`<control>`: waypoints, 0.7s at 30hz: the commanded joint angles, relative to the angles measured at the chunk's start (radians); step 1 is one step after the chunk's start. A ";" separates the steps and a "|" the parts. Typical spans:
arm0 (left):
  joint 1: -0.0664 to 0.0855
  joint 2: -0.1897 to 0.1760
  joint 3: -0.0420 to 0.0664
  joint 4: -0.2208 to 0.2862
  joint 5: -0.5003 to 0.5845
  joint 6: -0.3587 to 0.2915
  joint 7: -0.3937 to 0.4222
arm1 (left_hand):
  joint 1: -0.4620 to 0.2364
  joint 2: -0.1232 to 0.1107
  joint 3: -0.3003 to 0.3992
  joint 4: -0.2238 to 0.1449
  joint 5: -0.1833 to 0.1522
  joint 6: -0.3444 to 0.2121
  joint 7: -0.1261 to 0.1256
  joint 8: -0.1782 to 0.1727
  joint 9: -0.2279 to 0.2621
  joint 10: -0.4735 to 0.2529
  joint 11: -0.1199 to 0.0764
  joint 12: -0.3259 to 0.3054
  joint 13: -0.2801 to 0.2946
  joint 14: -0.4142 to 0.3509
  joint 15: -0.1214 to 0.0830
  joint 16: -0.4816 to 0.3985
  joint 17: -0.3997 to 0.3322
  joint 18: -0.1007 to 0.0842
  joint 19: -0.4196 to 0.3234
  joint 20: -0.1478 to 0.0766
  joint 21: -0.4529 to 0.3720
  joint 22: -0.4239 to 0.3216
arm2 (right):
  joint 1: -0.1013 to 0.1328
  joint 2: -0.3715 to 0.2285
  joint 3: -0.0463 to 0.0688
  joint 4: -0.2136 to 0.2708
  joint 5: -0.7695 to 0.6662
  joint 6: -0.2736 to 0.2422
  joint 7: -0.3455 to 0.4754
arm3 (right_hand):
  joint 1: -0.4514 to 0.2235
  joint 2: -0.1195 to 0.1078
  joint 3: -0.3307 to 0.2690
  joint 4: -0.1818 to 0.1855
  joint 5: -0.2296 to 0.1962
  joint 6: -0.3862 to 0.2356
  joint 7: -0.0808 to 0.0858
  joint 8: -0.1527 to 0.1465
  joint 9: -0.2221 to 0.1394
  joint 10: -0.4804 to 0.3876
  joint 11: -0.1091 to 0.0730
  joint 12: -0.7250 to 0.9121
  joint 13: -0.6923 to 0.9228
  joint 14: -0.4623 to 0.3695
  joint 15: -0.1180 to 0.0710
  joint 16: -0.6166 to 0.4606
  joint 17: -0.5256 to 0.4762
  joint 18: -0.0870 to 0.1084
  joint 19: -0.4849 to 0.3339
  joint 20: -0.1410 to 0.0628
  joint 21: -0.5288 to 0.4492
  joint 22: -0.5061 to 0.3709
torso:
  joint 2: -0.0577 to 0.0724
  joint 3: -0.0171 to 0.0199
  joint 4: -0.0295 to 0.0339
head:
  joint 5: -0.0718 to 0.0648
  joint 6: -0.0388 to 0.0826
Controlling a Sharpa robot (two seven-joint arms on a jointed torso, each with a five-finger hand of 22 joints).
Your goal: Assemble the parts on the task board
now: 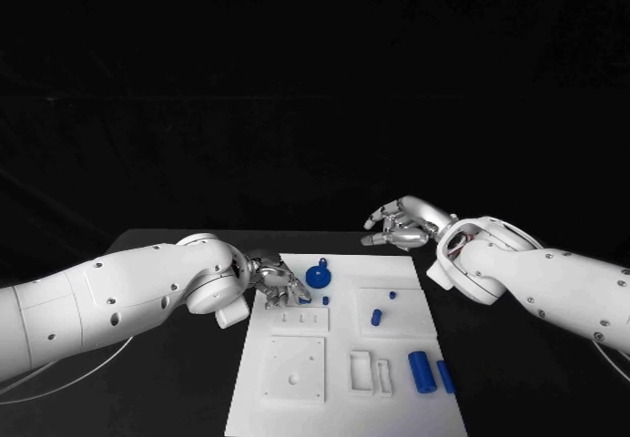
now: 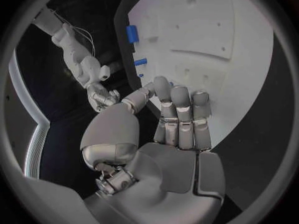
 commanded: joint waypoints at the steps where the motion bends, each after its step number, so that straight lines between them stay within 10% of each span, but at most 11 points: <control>1: 0.003 0.015 0.001 -0.017 -0.075 0.090 -0.059 | -0.001 0.007 0.003 -0.003 0.008 0.079 -0.068 -0.004 0.392 -0.006 0.000 0.005 0.001 -0.001 -0.008 0.004 -0.001 -0.006 -0.002 -0.097 0.006 -0.002 | 0.017 0.007 0.002 -0.039 0.258 -0.094 0.109 | 0.001 0.014 0.000 -0.016 0.040 -0.004 0.005 -0.002 0.001 -0.015 0.004 -0.038 -0.034 -0.018 0.002 -0.051 -0.030 0.080 -0.029 0.017 -0.041 -0.020 | 0.001 -0.0011 0.0025 | 0.000 -0.009; 8: 0.003 0.046 0.000 -0.043 -0.130 0.119 -0.077 | -0.005 0.010 0.003 -0.008 0.026 0.083 -0.069 -0.013 0.406 -0.006 -0.001 0.011 0.001 0.001 -0.008 0.009 -0.002 -0.007 -0.002 -0.099 0.015 -0.005 | 0.031 0.041 0.007 -0.106 0.385 -0.143 0.236 | -0.007 0.032 0.006 -0.028 0.107 -0.043 0.033 -0.015 -0.004 -0.116 0.034 -0.169 -0.150 -0.122 0.034 -0.236 -0.120 0.066 -0.159 0.081 -0.206 -0.099 | 0.002 -0.0003 0.0017 | 0.002 -0.019; 12: 0.003 0.066 -0.001 -0.065 -0.132 0.120 -0.085 | -0.009 0.011 0.003 -0.014 0.053 0.089 -0.071 -0.021 0.422 -0.005 -0.003 0.020 0.003 0.003 -0.011 0.016 -0.002 -0.006 0.000 -0.102 0.025 -0.008 | 0.031 0.057 0.017 -0.130 0.445 -0.119 0.268 | 0.006 0.037 0.033 -0.028 0.133 -0.094 0.072 -0.029 -0.006 -0.249 0.080 -0.312 -0.271 -0.270 0.113 -0.420 -0.224 0.024 -0.344 0.140 -0.365 -0.177 | 0.002 -0.0001 0.0028 | -0.001 -0.024; 17: 0.003 0.076 -0.004 -0.074 -0.152 0.117 -0.090 | -0.013 0.013 0.002 -0.016 0.063 0.093 -0.072 -0.025 0.432 -0.004 -0.004 0.027 0.004 0.005 -0.013 0.021 -0.002 -0.006 0.001 -0.104 0.031 -0.011 | 0.033 0.068 0.018 -0.151 0.478 -0.078 0.286 | 0.032 0.052 0.033 -0.034 0.137 -0.119 0.082 -0.006 0.010 -0.290 0.138 -0.544 -0.557 -0.375 0.209 -0.626 -0.377 -0.006 -0.513 0.201 -0.505 -0.256 | 0.003 -0.0013 0.0014 | 0.002 -0.030; 21: 0.002 0.083 -0.012 -0.082 -0.160 0.121 -0.087 | -0.036 0.025 -0.003 -0.019 0.105 0.111 -0.079 -0.031 0.462 -0.001 -0.011 0.054 0.013 0.012 -0.020 0.043 0.002 -0.005 0.003 -0.109 0.049 -0.016 | 0.034 0.074 0.018 -0.161 0.483 -0.069 0.289 | 0.046 0.065 0.023 -0.033 0.134 -0.113 0.078 0.012 0.016 -0.258 0.149 -0.644 -0.697 -0.400 0.231 -0.710 -0.454 -0.012 -0.579 0.227 -0.560 -0.288 | 0.003 -0.0011 0.0012 | 0.002 -0.035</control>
